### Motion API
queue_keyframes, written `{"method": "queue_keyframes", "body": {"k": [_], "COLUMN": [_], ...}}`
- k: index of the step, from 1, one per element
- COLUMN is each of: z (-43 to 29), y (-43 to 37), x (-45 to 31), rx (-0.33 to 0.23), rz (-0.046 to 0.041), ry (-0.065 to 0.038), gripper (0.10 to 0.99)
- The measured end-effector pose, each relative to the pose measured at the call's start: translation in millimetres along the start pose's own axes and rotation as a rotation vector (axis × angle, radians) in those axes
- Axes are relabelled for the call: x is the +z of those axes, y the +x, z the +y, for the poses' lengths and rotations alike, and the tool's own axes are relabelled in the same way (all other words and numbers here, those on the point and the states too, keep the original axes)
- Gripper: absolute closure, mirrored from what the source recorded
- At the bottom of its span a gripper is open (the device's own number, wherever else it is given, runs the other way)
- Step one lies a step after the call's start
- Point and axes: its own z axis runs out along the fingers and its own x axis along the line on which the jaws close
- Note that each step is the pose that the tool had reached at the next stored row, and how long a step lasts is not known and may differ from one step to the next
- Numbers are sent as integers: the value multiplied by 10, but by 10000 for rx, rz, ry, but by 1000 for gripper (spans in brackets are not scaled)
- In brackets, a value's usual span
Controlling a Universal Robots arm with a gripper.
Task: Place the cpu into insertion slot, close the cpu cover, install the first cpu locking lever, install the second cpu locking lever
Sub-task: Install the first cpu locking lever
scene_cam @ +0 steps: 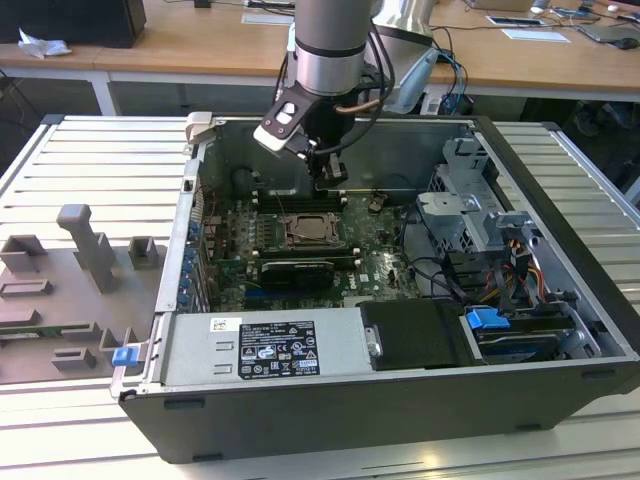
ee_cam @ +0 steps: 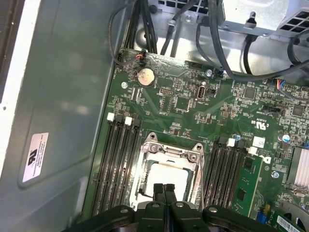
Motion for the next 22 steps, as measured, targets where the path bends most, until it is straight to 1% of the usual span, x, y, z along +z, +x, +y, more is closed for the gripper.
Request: {"method": "queue_keyframes", "body": {"k": [7, 12, 14, 22], "z": [0, 0, 0, 0], "y": [0, 0, 0, 0], "x": [0, 0, 0, 0], "rx": [-249, -547, -746, -1083], "rz": [7, 15, 21, 31], "ry": [12, 26, 36, 53], "gripper": [980, 980, 980, 980]}}
